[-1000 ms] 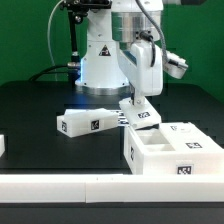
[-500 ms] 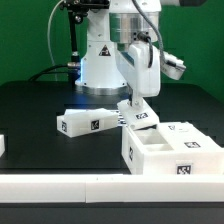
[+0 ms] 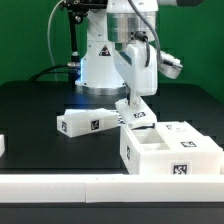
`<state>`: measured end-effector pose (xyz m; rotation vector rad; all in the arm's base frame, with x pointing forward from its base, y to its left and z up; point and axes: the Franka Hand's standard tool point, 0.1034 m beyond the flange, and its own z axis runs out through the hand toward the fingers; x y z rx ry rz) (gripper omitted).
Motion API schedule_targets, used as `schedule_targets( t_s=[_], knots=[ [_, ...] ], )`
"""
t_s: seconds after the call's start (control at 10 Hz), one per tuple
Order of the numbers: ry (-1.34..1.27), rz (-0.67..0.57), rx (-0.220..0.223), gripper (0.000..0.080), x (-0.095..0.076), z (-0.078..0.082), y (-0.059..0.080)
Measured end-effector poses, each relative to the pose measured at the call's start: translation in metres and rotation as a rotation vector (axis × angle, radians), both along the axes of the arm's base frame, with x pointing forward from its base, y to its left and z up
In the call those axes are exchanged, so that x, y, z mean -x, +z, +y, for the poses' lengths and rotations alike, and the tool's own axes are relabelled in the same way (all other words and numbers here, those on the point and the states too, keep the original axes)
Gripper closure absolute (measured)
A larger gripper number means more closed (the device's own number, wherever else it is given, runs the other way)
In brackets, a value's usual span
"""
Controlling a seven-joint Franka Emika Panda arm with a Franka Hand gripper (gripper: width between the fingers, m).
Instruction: Assemble cabinet
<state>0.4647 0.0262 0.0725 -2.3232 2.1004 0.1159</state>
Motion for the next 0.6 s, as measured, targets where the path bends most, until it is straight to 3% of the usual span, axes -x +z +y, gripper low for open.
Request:
schedule_targets(
  t_s=[0.6],
  knots=[
    [0.004, 0.004, 0.003, 0.0735, 0.0055, -0.0006, -0.0024]
  ],
)
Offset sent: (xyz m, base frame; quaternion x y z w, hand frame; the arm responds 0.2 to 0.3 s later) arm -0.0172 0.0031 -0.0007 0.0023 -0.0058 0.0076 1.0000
